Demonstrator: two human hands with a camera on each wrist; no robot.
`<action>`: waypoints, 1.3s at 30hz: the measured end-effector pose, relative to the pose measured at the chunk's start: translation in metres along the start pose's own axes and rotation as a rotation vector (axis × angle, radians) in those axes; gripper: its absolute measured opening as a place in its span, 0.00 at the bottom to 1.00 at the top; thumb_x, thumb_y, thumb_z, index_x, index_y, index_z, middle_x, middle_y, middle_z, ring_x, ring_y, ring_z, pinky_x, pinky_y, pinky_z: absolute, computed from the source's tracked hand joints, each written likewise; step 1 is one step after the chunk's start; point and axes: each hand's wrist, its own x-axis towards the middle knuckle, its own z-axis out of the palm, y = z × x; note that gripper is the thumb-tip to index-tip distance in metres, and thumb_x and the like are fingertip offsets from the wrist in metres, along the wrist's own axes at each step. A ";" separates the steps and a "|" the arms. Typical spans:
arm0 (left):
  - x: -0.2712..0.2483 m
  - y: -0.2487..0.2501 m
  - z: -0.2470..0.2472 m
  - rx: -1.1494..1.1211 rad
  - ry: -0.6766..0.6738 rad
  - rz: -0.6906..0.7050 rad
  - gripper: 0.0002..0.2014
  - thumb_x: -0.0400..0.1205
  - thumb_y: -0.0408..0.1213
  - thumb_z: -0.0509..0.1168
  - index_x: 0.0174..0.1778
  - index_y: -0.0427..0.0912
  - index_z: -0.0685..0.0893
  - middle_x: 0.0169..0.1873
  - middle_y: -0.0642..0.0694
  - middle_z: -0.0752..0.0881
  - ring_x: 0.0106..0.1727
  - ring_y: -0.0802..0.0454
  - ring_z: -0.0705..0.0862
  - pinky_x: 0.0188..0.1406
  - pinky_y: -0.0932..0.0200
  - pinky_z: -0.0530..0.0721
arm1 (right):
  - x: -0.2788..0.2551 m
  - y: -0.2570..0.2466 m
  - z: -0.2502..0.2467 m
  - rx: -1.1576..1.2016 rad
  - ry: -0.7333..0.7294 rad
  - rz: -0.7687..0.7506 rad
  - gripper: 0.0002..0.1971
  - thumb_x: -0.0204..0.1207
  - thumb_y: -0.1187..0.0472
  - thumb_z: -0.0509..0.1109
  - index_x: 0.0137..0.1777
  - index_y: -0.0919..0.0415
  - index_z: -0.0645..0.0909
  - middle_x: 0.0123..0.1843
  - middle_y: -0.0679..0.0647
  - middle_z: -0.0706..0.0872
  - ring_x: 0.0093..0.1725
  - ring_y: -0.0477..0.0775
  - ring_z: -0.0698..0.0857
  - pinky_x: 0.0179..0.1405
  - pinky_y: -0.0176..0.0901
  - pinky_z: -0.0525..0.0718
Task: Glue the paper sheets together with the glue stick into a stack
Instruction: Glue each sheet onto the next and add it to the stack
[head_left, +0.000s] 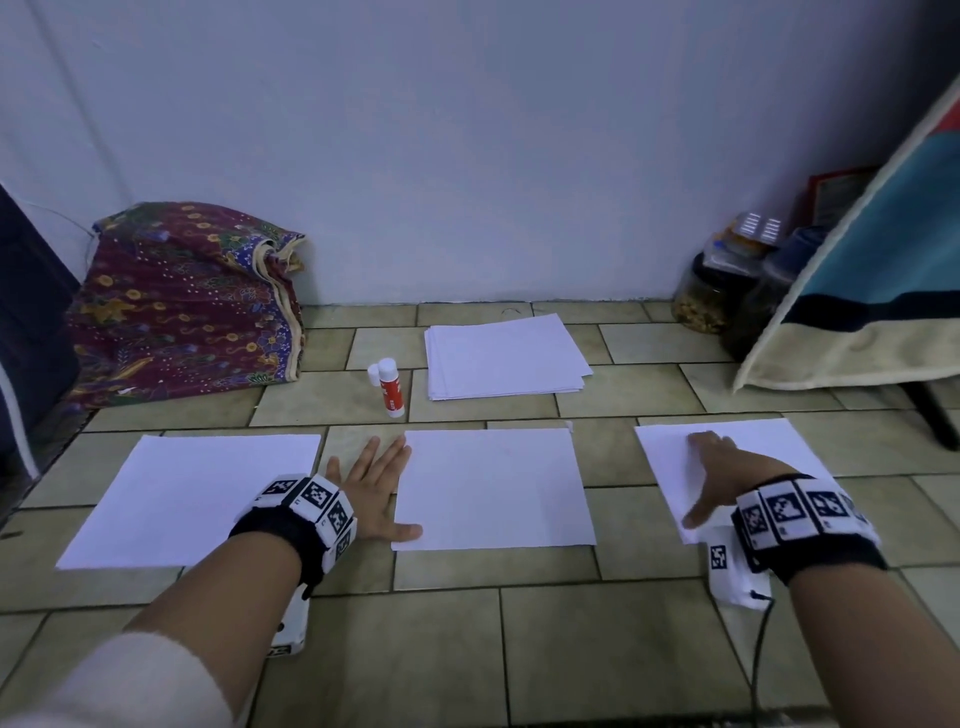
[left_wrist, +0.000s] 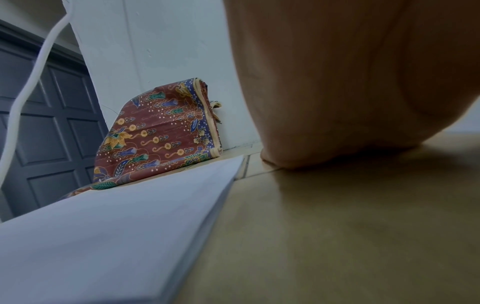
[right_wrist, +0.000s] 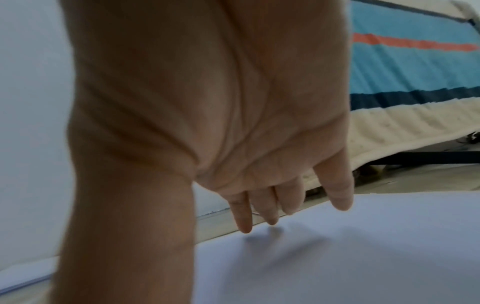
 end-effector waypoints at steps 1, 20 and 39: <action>-0.004 0.006 -0.006 0.017 -0.110 0.013 0.67 0.59 0.85 0.25 0.80 0.34 0.60 0.82 0.48 0.32 0.84 0.52 0.36 0.73 0.33 0.60 | 0.000 0.005 0.002 0.027 0.002 0.013 0.61 0.60 0.52 0.85 0.83 0.63 0.45 0.81 0.59 0.61 0.79 0.58 0.64 0.72 0.50 0.71; -0.012 0.024 -0.028 -0.251 -0.229 -0.064 0.56 0.72 0.68 0.65 0.84 0.49 0.35 0.82 0.58 0.32 0.83 0.53 0.30 0.79 0.34 0.35 | -0.003 0.035 -0.021 0.333 0.480 0.013 0.13 0.81 0.60 0.65 0.57 0.70 0.82 0.45 0.63 0.83 0.45 0.59 0.78 0.45 0.45 0.70; -0.008 0.029 -0.023 -0.237 -0.182 -0.084 0.55 0.74 0.69 0.64 0.84 0.47 0.37 0.82 0.57 0.31 0.83 0.50 0.30 0.77 0.28 0.38 | -0.044 -0.197 0.033 0.200 0.008 -0.370 0.27 0.87 0.46 0.52 0.74 0.69 0.66 0.72 0.64 0.76 0.71 0.63 0.75 0.73 0.54 0.67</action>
